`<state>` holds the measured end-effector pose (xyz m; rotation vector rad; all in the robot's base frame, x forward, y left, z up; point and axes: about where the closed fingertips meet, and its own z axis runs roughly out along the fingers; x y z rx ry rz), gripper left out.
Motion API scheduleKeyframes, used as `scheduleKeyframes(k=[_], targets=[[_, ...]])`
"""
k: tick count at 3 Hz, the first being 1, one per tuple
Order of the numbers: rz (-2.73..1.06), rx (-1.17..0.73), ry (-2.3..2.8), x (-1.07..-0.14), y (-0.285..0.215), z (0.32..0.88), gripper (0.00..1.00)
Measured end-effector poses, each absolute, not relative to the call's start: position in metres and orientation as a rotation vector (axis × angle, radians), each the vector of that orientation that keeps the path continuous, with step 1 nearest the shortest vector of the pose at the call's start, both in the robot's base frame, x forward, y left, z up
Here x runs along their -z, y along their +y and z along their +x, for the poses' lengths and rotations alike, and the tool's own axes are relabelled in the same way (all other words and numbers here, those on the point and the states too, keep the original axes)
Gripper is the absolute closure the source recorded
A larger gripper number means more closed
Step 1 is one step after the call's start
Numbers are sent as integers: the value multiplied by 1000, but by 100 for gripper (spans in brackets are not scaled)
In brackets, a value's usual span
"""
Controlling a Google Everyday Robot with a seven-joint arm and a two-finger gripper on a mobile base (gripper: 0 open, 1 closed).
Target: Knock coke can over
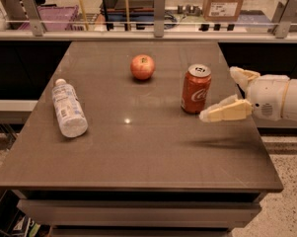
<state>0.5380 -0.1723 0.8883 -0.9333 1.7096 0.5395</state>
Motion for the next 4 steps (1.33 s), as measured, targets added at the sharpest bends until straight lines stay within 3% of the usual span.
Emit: scheduleKeyframes(k=[4], targets=[[-772, -604, 1697, -879, -145, 573, 0]])
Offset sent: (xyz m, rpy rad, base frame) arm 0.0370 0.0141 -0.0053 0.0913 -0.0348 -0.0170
